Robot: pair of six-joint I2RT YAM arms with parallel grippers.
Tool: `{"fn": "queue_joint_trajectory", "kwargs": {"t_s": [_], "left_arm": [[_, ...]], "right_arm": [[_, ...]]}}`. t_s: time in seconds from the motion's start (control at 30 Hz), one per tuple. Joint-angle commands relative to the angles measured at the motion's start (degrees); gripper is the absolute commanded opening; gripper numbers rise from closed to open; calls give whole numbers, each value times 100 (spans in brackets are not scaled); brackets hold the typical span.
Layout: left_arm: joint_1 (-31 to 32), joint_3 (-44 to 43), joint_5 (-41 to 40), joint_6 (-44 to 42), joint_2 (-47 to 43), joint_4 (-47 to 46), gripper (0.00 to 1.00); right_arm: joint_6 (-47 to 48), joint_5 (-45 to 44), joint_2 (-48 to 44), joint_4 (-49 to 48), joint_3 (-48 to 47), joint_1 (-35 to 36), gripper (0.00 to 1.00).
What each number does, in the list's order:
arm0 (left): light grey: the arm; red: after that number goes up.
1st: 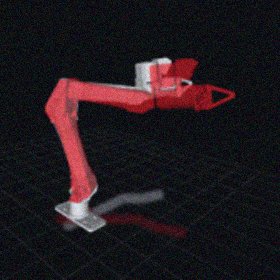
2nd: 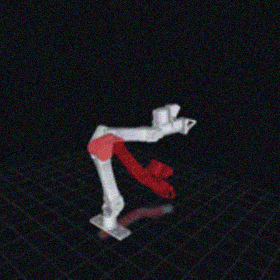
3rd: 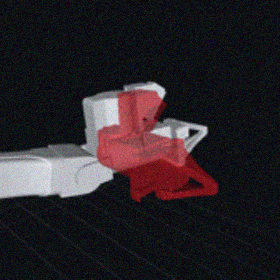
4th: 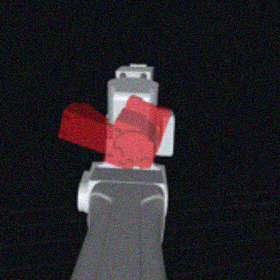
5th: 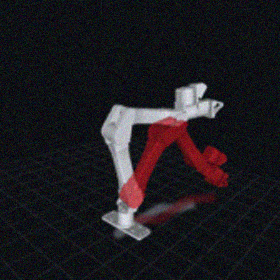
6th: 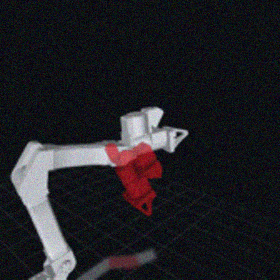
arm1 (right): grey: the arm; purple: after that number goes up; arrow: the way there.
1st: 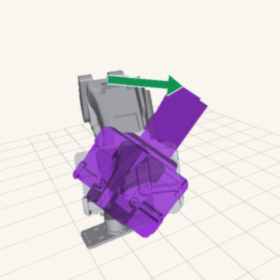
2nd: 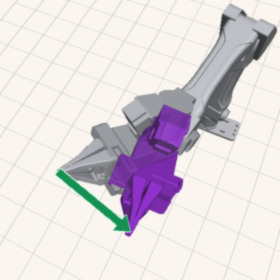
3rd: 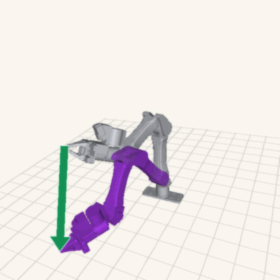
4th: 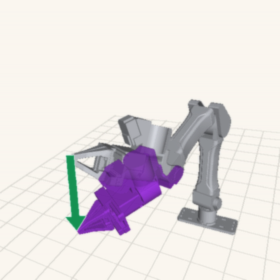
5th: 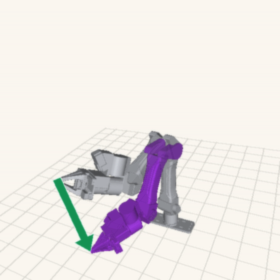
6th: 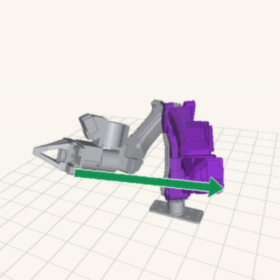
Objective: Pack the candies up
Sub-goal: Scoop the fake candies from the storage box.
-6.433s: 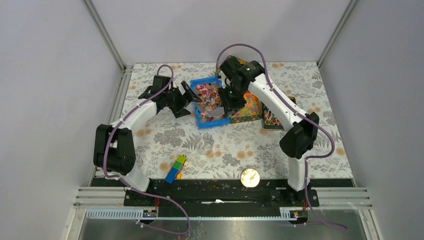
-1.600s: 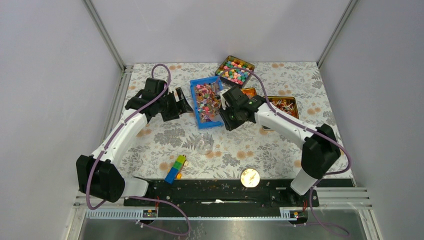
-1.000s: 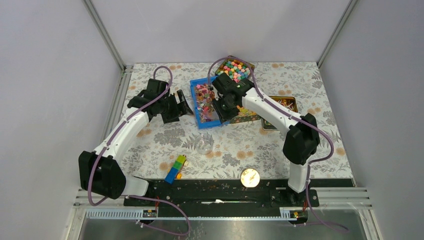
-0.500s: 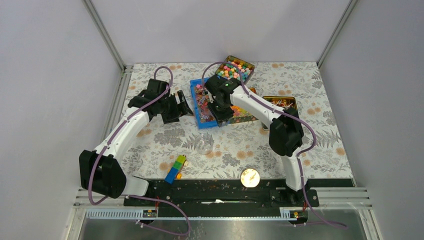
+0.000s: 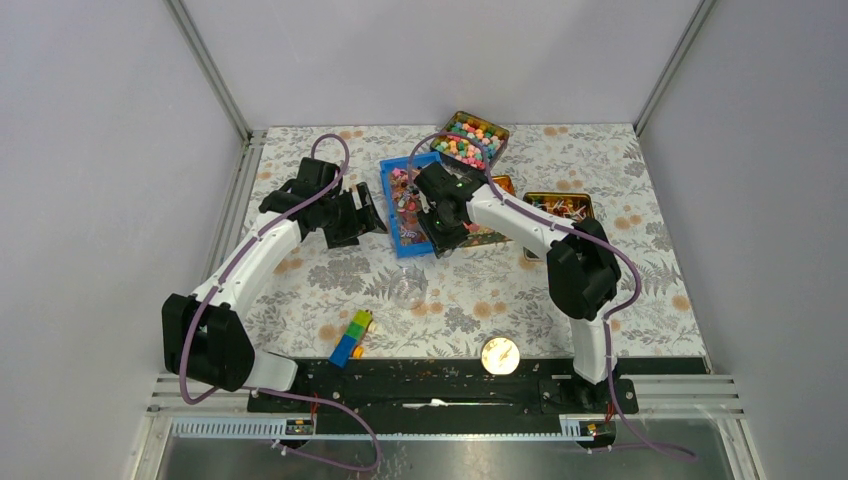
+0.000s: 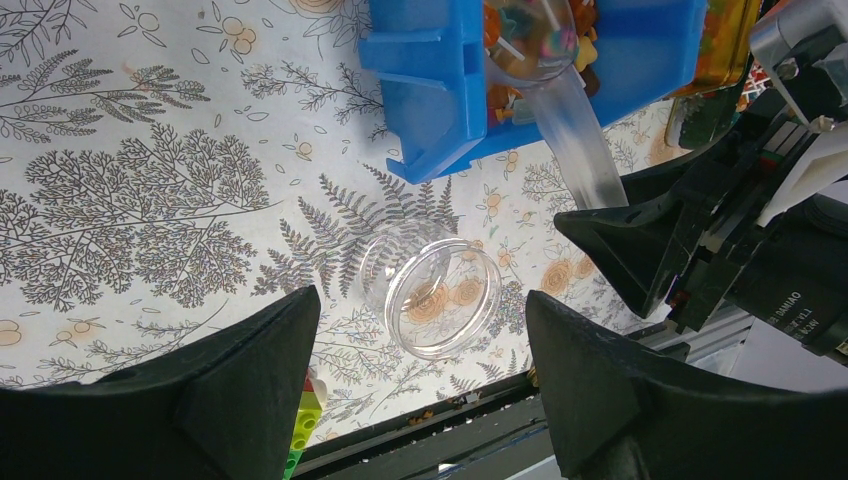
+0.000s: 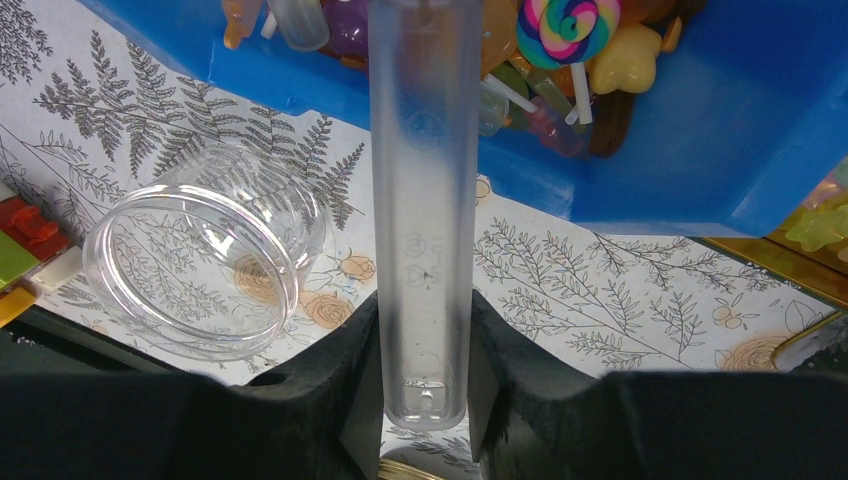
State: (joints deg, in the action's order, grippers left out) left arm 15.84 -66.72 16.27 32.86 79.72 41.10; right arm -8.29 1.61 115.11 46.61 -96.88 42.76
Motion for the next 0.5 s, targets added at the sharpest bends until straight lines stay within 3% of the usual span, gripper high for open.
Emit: {"fn": "queue_joint_trajectory", "kwargs": {"t_s": [0.0, 0.1, 0.27, 0.47], "left_arm": [[-20, -133, 128, -78, -26, -32, 77], [-19, -87, 142, -87, -40, -30, 77], [-23, -76, 170, -100, -45, -32, 77], [-20, -66, 198, -100, -73, -32, 77]], "right_arm": [[-114, -110, -192, -599, -169, 59, 21], [-151, -133, -207, -580, -206, 60, 41], [-176, -285, -203, -579, -193, 58, 50], [-196, -344, -47, -517, -313, 64, 52]]}}
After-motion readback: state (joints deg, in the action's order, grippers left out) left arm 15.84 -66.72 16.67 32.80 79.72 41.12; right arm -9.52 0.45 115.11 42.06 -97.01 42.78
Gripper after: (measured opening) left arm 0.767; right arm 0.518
